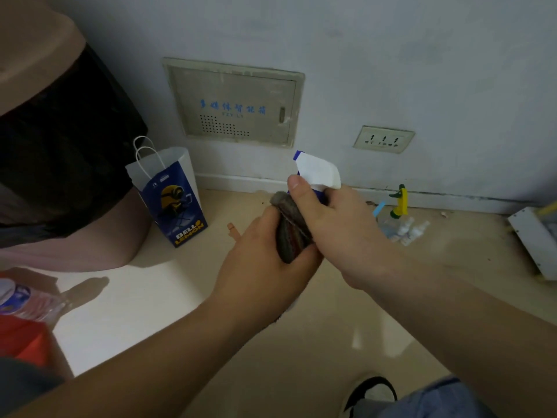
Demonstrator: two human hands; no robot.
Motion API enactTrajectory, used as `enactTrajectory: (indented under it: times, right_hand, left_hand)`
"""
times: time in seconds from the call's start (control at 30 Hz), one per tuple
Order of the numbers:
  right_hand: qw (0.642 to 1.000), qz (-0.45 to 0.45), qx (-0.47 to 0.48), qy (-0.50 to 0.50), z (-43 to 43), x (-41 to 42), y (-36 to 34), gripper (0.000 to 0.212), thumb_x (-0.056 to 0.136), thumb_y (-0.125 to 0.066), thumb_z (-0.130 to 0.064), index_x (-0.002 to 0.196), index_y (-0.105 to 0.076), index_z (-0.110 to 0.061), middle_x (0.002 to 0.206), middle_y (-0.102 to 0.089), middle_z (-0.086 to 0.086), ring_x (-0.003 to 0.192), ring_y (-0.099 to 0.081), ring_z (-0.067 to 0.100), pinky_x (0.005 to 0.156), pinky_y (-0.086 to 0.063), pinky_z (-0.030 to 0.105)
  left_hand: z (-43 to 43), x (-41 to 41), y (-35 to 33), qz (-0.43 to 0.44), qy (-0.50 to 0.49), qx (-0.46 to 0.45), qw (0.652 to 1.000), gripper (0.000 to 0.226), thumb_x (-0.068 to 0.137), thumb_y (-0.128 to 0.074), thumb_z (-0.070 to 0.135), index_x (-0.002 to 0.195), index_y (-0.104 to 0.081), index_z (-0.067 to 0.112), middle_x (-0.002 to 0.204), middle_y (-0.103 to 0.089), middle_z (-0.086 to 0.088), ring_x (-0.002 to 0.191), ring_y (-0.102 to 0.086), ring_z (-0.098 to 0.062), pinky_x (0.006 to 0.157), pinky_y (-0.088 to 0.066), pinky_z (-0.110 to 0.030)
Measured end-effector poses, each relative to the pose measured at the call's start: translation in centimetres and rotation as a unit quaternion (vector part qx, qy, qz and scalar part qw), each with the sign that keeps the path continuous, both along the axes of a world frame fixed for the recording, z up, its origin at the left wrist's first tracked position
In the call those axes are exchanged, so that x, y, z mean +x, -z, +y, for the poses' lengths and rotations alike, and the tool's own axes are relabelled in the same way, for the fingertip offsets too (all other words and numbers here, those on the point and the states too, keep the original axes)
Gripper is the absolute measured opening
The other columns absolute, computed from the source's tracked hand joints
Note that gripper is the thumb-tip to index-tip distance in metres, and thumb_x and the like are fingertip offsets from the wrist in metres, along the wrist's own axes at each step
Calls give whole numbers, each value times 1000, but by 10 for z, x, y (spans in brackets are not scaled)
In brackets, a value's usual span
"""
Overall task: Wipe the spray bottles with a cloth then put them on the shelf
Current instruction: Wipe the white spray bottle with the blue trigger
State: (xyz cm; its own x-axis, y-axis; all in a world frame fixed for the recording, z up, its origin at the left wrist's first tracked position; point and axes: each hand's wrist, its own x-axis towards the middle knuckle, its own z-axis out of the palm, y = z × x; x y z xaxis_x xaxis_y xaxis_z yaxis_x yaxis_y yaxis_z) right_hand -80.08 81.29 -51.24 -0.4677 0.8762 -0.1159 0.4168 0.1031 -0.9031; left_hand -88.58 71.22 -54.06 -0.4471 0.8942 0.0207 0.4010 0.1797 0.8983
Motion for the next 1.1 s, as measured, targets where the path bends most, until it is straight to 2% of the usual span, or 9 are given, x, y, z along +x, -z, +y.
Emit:
enactTrajectory:
  times: [0.2, 0.33, 0.47, 0.57, 0.63, 0.73, 0.87, 1.0, 1.1]
  right_hand:
    - [995, 12, -82, 46, 21, 5, 0, 51, 93, -60, -66, 99, -72, -17, 92, -77, 10, 87, -76, 30, 76, -65, 56]
    - [988, 24, -154, -16, 31, 14, -11, 51, 95, -63, -59, 102, -72, -9, 85, -78, 9, 77, -77, 25, 68, -66, 46]
    - [973, 33, -190, -126, 38, 25, -18, 42, 93, -63, -50, 114, -75, -15, 102, -77, 6, 86, -70, 18, 73, -60, 34]
    - [966, 61, -198, -155, 37, 27, -18, 42, 92, -61, -45, 117, -73, -14, 106, -75, 5, 89, -69, 16, 72, -59, 28]
    - [969, 77, -189, -136, 32, 24, -18, 33, 102, -57, -36, 117, -72, -10, 104, -76, 4, 87, -71, 14, 69, -59, 25]
    - [976, 69, -178, -109, 28, 22, -16, 28, 105, -57, -36, 118, -71, -15, 106, -77, 1, 91, -74, 13, 68, -58, 23]
    - [982, 52, -168, -74, 25, 19, -14, 29, 103, -59, -41, 122, -69, -22, 111, -76, 0, 101, -74, 21, 71, -58, 30]
    - [992, 33, -120, -35, 16, 12, -5, 22, 99, -64, -47, 109, -70, -28, 102, -77, -1, 100, -74, 22, 81, -63, 45]
    - [997, 7, -74, -14, 11, 6, 3, 26, 96, -67, -51, 100, -70, -25, 95, -77, 5, 90, -74, 24, 83, -64, 50]
  left_hand:
    - [4, -13, 2, -46, 43, -108, 992, 70, 62, -88, 57, 119, -47, 50, 105, -63, 23, 90, -65, 5, 81, -61, -28]
    - [1, -24, 2, -138, 68, -89, 984, 61, 67, -92, 34, 116, -58, 45, 102, -70, 20, 90, -69, 5, 74, -60, -21]
    - [-1, -41, -11, -271, 155, -107, 944, 58, 71, -92, 22, 122, -65, 33, 109, -76, 5, 100, -74, -14, 80, -61, -28]
    - [-5, -47, -13, -358, 183, -124, 907, 60, 67, -91, 46, 121, -67, 35, 112, -76, -4, 104, -74, -24, 82, -61, -33]
    - [-5, -46, -8, -401, 97, -158, 897, 76, 62, -76, 74, 124, -66, 32, 109, -78, -5, 101, -75, -26, 87, -61, -38]
    - [-1, -38, -6, -445, 6, -189, 875, 92, 65, -56, 86, 135, -59, 25, 119, -75, -9, 109, -71, -31, 105, -50, -49]
    - [3, -27, -17, -472, -68, -160, 864, 69, 88, -32, 83, 101, -69, 26, 85, -80, -7, 89, -76, -29, 85, -54, -42]
    - [6, -14, -21, -414, -92, -161, 891, 49, 96, -41, 71, 102, -63, 28, 101, -70, -13, 93, -67, -29, 82, -52, -39]
    - [4, 3, -6, -54, -2, -52, 997, 34, 104, -36, 52, 109, -58, 27, 112, -64, -6, 97, -62, -21, 89, -53, -49]
